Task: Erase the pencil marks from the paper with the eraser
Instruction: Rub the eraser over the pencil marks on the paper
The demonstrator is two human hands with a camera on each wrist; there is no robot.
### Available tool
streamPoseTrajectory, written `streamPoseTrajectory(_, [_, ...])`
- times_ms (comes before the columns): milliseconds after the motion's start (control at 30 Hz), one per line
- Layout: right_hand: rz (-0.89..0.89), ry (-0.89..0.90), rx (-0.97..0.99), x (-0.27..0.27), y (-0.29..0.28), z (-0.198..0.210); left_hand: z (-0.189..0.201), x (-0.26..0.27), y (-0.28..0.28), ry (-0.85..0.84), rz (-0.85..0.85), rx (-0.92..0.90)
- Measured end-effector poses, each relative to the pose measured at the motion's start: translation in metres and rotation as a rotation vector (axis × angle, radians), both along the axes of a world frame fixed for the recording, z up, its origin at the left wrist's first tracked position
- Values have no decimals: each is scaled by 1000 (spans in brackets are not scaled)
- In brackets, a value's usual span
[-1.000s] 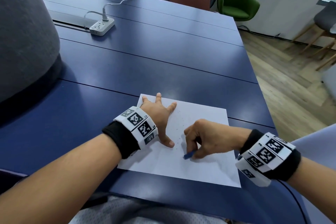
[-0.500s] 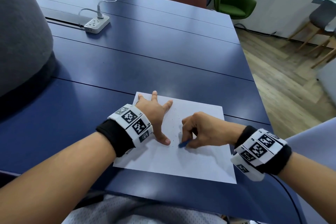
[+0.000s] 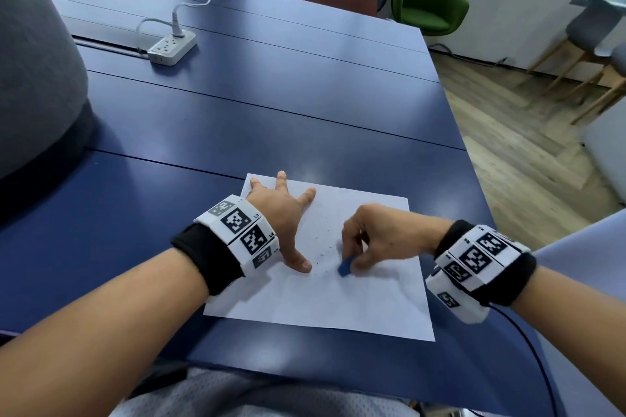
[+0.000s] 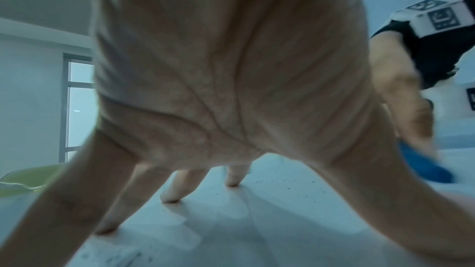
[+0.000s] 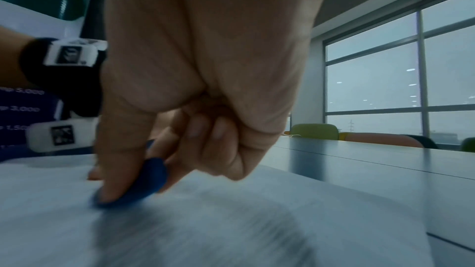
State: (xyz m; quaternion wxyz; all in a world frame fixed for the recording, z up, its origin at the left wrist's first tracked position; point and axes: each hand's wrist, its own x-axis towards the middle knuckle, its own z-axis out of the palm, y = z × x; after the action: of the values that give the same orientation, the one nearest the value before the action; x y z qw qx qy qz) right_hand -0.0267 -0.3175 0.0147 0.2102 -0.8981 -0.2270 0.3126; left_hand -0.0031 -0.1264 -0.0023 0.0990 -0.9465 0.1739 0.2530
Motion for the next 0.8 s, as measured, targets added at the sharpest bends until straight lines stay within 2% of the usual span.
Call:
streamPoseTrajectory(67, [-60, -58, 53, 4, -2, -3, 1, -1, 0, -4, -6, -4])
streamPoseTrajectory(200, [104, 165, -51, -10, -1, 3, 2, 0, -1, 27, 7, -15])
streamPoseTrajectory(233, [115, 175, -71, -10, 0, 3, 2, 0, -1, 34, 12, -19])
streamPoseTrajectory(400, [-31, -55, -60, 33, -1, -1, 1, 0, -1, 24, 11, -25])
streamPoseTrajectory(500, [-156, -229, 1, 61, -2, -5, 1, 1, -1, 26, 20, -26])
streamPoseTrajectory(567, [-212, -274, 55, 66, -2, -7, 0, 2, -1, 32, 31, -29])
streamPoseTrajectory(633, [-142, -214, 59, 56, -1, -7, 0, 2, -2, 28, 25, -28])
streamPoseTrajectory(733, [29, 14, -33, 40, 0, -4, 1, 2, -2, 28, 22, -28])
streamPoseTrajectory(800, [-19, -29, -20, 48, -2, -5, -1, 2, -2, 40, 33, -37])
